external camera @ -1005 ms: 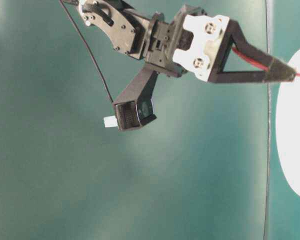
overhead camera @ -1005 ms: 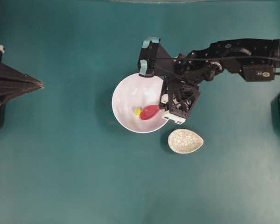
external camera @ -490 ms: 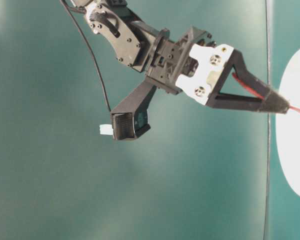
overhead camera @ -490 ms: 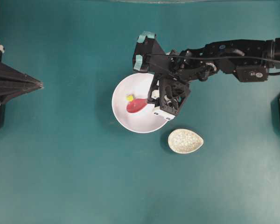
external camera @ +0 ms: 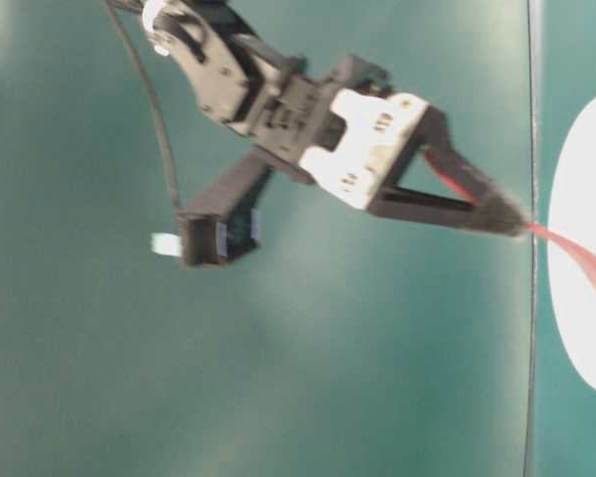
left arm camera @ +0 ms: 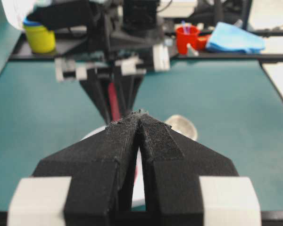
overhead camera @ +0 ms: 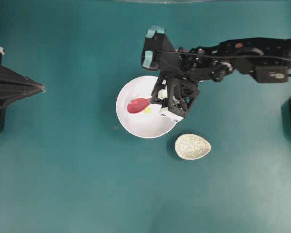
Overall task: Scoop the yellow hexagonal prism block from the bowl with a spoon using the right arm.
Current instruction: 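Slide the spoon bowl under the yellow block inside the bowl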
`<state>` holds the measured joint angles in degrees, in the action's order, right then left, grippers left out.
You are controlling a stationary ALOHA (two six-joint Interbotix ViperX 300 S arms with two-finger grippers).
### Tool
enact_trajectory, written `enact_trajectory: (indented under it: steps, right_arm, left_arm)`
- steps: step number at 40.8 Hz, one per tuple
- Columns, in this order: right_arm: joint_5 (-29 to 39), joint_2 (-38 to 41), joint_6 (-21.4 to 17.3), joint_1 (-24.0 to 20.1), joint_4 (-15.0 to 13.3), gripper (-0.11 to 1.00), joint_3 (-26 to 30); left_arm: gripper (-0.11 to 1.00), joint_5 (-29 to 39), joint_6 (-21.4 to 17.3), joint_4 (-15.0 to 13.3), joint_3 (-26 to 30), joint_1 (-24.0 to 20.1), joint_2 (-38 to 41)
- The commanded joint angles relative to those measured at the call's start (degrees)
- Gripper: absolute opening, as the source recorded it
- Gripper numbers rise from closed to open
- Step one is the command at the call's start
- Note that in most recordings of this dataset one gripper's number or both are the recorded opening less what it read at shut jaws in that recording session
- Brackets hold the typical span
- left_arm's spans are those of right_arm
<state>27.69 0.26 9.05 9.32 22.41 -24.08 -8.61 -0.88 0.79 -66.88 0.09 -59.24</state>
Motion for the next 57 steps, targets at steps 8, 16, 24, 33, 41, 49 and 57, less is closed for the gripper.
enact_trajectory:
  steps: [8,16,24,33,41,49,57]
  right_arm:
    - [5.01,-5.62,-0.18,-0.09,-0.09,0.25,-0.88]
    - [10.63,-6.33,-0.26,0.35,-0.88,0.25,-1.85]
    - [13.97,-6.15,-1.41,0.44,-3.78,0.25,-2.11]
    - [14.06,-4.92,-6.42,0.53,-8.26,0.25,-2.2]
    - [13.8,-4.13,-6.68,0.44,-8.88,0.25,-1.93]
    - [13.54,-2.72,-6.68,0.0,-8.88,0.25,-1.67]
    - [13.18,-0.35,-6.5,-0.88,-8.88,0.25,0.0]
  left_arm:
    - [0.0,-0.26,-0.09,0.09,1.76,-0.09,0.26]
    - [0.0,-0.26,0.0,0.09,1.76,-0.09,0.26]
    - [0.0,-0.26,0.0,0.09,1.76,-0.09,0.26]
    - [0.0,-0.26,-0.09,0.09,1.67,-0.09,0.26]
    - [0.0,-0.26,-0.09,0.09,1.67,-0.09,0.26]
    - [0.0,-0.26,-0.09,0.09,1.67,-0.09,0.26]
    - [0.0,-0.26,-0.09,0.18,1.67,-0.09,0.26]
